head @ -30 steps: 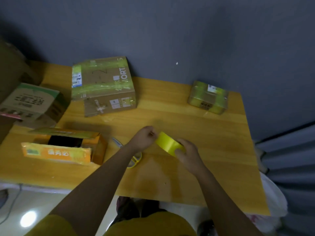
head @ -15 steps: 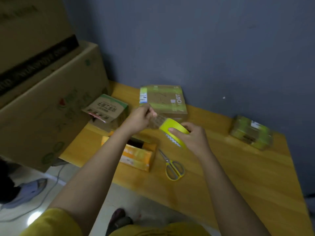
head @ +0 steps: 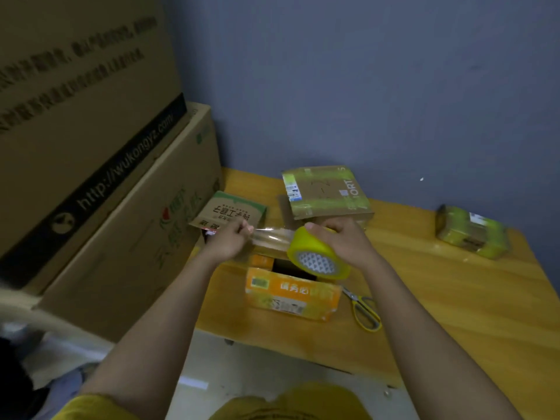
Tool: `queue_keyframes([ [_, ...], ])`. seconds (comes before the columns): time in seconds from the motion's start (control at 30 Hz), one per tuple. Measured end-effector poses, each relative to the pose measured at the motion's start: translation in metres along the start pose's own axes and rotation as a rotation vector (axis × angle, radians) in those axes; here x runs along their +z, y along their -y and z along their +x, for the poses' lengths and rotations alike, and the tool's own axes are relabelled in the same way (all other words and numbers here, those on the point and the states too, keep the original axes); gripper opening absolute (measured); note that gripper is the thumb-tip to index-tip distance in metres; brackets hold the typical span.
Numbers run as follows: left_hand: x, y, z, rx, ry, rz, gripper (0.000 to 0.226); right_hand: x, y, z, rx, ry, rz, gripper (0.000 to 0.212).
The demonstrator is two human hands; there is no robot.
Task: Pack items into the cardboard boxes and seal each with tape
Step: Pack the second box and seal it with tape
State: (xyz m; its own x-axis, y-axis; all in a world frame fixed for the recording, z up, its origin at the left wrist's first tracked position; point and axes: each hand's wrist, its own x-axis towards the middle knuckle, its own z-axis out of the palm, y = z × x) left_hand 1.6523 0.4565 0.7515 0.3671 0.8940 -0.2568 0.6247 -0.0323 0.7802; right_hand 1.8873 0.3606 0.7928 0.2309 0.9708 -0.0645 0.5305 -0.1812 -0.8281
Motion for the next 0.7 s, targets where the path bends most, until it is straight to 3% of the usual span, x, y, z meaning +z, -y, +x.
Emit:
queue_keyframes([
  [0.1, -0.007, 0.018, 0.000, -0.027, -0.008, -0.005, 0.024, 0.009, 0.009, 0.005, 0.051, 0.097, -0.176, 0.045],
  [0.23, -0.022, 0.029, 0.002, 0.030, -0.002, 0.001, 0.021, 0.015, 0.007, 0.008, 0.075, 0.146, -0.476, 0.064],
  [0.43, -0.019, 0.043, 0.006, -0.038, 0.059, -0.024, 0.019, 0.023, 0.010, 0.018, 0.124, 0.179, -0.432, 0.070],
  [0.63, -0.007, 0.046, 0.006, -0.110, 0.136, -0.240, 0.030, 0.022, 0.005, 0.020, 0.145, 0.205, -0.354, 0.093],
  [0.7, -0.003, 0.043, 0.006, -0.123, 0.190, -0.295, 0.036, 0.018, 0.006, 0.020, 0.159, 0.195, -0.329, 0.088],
])
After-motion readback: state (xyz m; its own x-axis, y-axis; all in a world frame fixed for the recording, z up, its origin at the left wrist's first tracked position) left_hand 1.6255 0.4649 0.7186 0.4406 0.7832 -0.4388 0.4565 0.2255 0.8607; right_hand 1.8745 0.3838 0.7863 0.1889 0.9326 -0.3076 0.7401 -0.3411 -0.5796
